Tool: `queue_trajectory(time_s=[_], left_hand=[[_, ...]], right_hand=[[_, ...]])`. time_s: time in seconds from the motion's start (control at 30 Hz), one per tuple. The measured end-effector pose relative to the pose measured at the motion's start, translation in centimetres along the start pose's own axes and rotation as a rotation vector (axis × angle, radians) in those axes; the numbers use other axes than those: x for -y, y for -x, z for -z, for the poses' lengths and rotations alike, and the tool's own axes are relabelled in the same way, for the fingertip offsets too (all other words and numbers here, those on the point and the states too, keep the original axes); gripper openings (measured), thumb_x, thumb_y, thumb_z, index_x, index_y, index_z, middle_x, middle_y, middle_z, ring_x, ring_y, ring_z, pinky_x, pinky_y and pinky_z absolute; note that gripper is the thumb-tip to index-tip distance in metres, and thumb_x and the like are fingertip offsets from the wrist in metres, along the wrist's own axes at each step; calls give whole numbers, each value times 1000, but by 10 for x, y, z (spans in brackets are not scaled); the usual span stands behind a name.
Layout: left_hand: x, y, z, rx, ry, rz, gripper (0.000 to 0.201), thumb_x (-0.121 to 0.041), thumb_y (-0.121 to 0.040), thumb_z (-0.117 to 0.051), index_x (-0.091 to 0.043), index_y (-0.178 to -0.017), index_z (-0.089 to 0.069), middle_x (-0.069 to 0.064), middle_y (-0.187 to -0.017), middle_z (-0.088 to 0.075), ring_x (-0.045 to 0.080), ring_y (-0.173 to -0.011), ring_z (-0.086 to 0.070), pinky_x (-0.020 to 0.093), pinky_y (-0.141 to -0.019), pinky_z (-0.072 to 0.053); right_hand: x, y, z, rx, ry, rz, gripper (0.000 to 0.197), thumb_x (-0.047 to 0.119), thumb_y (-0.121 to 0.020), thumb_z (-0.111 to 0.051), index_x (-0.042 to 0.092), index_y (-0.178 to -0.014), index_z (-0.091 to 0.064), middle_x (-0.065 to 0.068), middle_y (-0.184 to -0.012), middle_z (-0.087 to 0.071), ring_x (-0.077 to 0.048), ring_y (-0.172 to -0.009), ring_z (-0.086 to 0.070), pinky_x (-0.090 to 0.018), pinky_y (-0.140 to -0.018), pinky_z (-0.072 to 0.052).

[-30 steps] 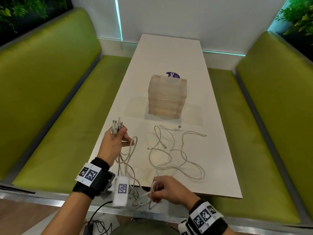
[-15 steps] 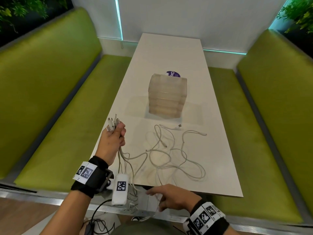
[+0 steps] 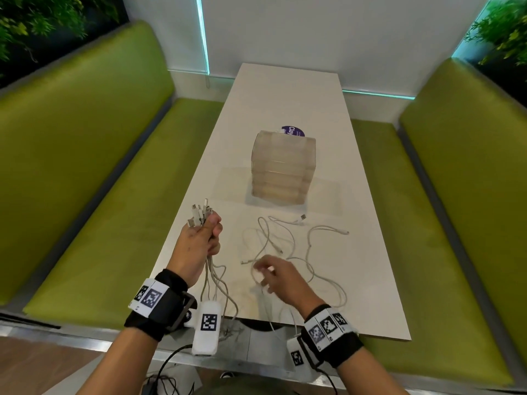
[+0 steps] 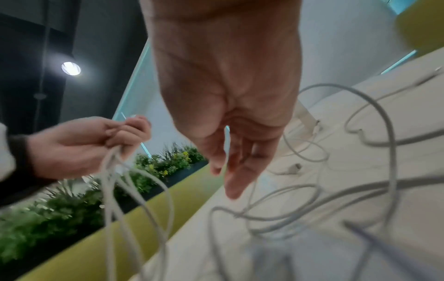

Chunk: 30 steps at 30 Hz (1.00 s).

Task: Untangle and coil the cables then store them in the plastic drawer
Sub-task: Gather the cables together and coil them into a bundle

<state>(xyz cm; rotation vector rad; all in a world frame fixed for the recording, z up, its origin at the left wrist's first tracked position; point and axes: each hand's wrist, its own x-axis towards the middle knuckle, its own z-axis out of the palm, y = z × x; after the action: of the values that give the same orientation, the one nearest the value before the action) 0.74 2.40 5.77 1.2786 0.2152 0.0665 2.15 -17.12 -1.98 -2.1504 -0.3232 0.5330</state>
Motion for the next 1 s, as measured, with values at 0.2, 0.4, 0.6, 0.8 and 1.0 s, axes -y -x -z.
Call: queue_trajectory(time_s=[0.2,0.4,0.6,0.8,1.0], left_hand=[[0,2,-1,9,2,44,24,-22,-100,-42,-15,-79,-51,-5,-64,-46,3,-39,-23,15,-41,-22],[0,3,-3,26,-12,46,22,-21,-100,-42,-13,-81,-50,-5,-64,-47,3,-39,-23,16,-42,-21],[0,2,-5,13,6,68,23,-23,-101,-40,-15,-82,-49,-4,-62,-47,5,-39,-24,16,-42,-23],[0,-2,-12,-24,65,76,17,-26,-96,-47,-16,-83,-49,-6,-57,-39,5,-43,-25,18,-43,-23],[-1,-9,-22,30,143,118,17,-14,-99,-44,-6,-104,-58,-5,-59,-30,9,-51,-26,21,-48,-26]], right_hand=[[-39,-37,4,-82,437,-114,25,22,-93,-54,12,-116,-57,-8,-117,-50,-29,-99,-59,-31,-79,-42],[-48,-55,16,-104,610,-120,17,15,-96,-44,6,-105,-56,-13,-109,-59,-32,-96,-60,-37,-79,-46],[-31,-84,86,-339,376,-194,22,17,-96,-45,5,-114,-52,-20,-104,-65,-34,-92,-62,-35,-74,-47],[11,-72,134,-513,-207,-132,18,6,-90,-54,-1,-104,-64,-9,-83,-70,-13,-49,-56,-13,-39,-38],[77,-15,99,-350,-479,151,2,8,-86,-66,7,-86,-67,-7,-75,-73,-4,-63,-62,-15,-57,-42]])
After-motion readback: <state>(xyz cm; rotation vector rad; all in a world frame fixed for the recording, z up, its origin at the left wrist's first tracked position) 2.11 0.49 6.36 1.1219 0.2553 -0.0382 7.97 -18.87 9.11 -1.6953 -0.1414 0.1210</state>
